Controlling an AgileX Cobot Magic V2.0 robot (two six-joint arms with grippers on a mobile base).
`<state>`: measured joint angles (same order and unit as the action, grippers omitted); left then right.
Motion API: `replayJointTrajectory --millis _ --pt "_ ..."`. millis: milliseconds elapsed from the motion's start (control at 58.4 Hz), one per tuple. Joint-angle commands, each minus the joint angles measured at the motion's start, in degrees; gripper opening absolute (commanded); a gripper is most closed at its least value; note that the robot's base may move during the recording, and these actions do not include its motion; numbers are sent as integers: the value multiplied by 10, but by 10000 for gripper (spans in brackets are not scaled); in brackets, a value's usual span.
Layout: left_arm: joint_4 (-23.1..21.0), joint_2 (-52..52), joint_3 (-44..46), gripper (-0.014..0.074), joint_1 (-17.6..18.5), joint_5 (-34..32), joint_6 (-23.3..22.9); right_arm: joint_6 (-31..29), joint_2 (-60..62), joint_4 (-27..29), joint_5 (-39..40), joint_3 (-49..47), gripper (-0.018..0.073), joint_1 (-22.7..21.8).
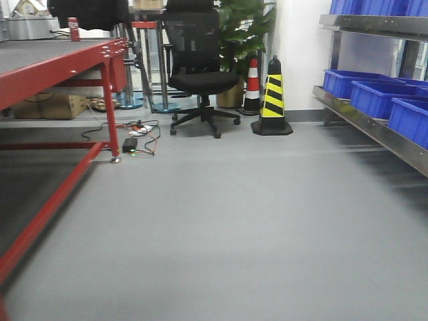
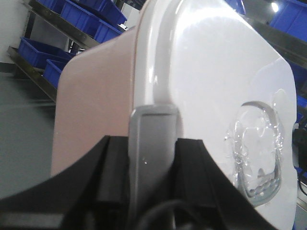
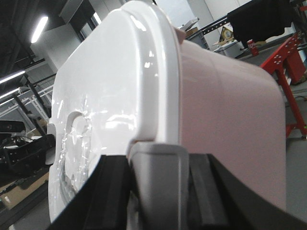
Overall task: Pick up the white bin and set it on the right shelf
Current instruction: 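Carry the bin with both grippers while driving toward the shelving, then carry the bin with both grippers up to the blue-crate rack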
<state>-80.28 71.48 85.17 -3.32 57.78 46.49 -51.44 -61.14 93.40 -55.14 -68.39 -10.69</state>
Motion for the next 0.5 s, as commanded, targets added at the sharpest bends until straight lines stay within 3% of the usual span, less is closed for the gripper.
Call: replayJointTrajectory --millis 0,480 --pt "-62 -22 19 -120 27 184 18 -14 18 53 -155 -21 59 22" --pt "-62 -22 19 -120 27 184 18 -14 17 53 -139 -21 59 22"
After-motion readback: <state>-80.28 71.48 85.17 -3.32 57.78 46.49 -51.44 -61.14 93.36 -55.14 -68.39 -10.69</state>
